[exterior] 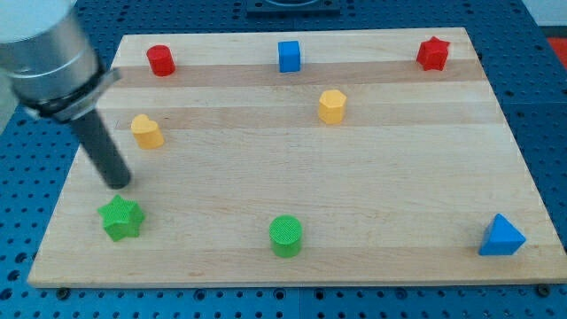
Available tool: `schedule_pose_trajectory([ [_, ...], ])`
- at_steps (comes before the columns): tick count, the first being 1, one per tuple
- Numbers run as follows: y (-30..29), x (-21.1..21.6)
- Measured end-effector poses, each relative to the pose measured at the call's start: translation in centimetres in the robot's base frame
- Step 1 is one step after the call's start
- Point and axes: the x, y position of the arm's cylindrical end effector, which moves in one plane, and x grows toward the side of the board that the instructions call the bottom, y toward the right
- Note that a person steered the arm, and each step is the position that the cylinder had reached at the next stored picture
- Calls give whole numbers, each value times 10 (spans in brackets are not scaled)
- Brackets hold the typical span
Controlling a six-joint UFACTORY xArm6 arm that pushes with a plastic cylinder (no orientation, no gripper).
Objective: Push the green star diagonal to the green circle
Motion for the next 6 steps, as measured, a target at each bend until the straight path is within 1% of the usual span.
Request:
schedule_pose_trajectory([
  [1,-51,17],
  [2,-56,22],
  [3,-36,64],
  [4,-12,74],
  [5,-13,69],
  [6,0,78],
])
